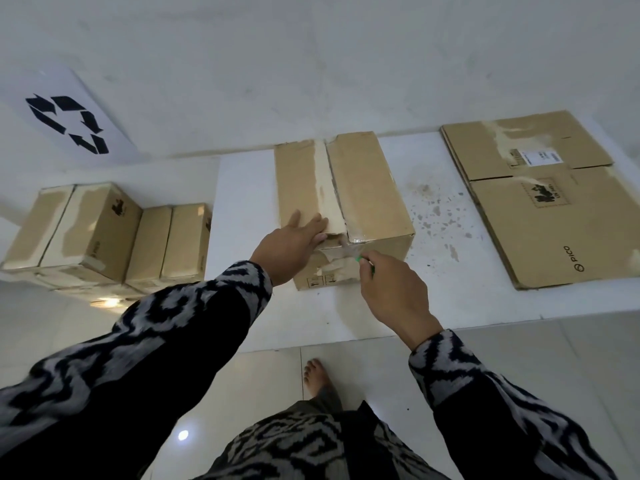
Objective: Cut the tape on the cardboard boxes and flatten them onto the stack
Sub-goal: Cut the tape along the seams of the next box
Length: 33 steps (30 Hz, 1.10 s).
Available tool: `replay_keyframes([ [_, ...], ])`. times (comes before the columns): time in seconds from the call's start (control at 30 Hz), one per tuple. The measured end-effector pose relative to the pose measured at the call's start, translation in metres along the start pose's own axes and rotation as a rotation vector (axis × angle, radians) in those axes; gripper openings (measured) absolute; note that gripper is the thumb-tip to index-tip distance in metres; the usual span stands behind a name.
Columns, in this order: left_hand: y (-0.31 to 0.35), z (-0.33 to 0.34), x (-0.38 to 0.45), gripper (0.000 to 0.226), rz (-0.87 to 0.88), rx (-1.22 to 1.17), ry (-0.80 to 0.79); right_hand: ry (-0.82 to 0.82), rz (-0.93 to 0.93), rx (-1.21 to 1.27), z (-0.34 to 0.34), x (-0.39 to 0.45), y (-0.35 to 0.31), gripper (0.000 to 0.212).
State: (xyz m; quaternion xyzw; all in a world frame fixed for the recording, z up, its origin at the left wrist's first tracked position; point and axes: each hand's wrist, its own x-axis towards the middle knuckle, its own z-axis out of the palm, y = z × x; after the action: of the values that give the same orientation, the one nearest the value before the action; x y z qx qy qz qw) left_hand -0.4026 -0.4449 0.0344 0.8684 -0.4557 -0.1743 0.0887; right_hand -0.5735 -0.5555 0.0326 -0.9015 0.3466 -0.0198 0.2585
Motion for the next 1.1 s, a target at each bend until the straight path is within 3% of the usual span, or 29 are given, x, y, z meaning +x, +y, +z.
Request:
replay_keyframes([
  [0.37,0.001,0.009,-0.004,0.045,0.017,0.095,-0.019,-0.01,0.079,-0.165,0.003,0.0,-0.003,0.031],
  [1.1,-0.006,0.024,-0.004,0.047,0.036,0.193,-0.007,0.093,0.114,-0.162,0.011,-0.001,0.003,0.036],
])
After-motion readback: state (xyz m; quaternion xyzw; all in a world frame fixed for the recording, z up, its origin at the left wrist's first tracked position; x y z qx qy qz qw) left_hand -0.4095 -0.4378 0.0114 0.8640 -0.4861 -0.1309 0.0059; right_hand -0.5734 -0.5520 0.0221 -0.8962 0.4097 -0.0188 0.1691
